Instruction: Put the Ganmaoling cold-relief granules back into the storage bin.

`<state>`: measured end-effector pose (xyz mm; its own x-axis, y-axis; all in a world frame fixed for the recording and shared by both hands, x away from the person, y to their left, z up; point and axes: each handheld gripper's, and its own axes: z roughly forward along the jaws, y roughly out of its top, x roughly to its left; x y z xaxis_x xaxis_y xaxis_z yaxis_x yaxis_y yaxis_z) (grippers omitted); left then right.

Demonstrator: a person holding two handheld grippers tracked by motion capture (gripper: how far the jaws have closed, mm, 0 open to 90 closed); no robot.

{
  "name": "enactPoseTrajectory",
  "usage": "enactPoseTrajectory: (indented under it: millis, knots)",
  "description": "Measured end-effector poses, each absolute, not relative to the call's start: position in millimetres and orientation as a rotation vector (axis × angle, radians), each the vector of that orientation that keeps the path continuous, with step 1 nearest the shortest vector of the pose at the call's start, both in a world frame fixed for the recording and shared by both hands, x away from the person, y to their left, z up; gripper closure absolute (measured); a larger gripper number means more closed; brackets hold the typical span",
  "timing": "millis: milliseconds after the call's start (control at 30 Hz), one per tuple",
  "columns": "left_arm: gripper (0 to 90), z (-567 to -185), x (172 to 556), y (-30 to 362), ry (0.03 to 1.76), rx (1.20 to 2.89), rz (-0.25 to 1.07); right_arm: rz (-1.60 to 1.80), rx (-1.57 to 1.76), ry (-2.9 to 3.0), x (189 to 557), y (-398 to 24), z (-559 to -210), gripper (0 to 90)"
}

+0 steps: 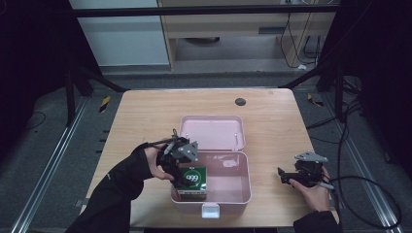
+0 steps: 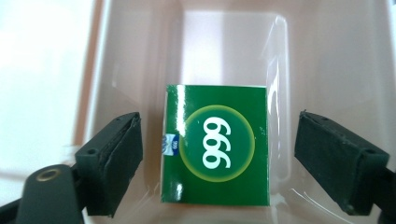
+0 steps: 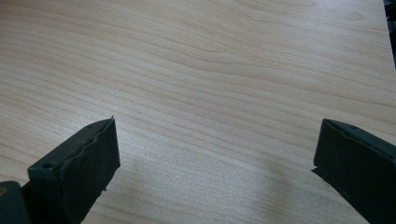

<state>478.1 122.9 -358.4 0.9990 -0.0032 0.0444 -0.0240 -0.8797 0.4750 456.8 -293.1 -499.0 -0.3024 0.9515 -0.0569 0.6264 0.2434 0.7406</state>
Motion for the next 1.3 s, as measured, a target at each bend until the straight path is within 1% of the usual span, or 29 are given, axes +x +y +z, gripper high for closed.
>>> enactPoseTrajectory:
  millis: [367,700,900,1300]
  knots:
    - [21.1,-334,471,165,0.065,2.559,0.125,0.847,1.437,2.013,456,-294,-499,0.8]
    - [25.1,-335,466,204,0.156,2.517,0.156,0.847,1.441,2.013,456,-294,-499,0.9]
    - [26.7,-349,466,224,0.236,2.503,0.154,0.852,1.441,2.018,456,-293,-499,1.4]
    - [25.0,-400,470,255,0.422,2.504,0.127,0.845,1.436,2.021,456,-292,-500,1.4]
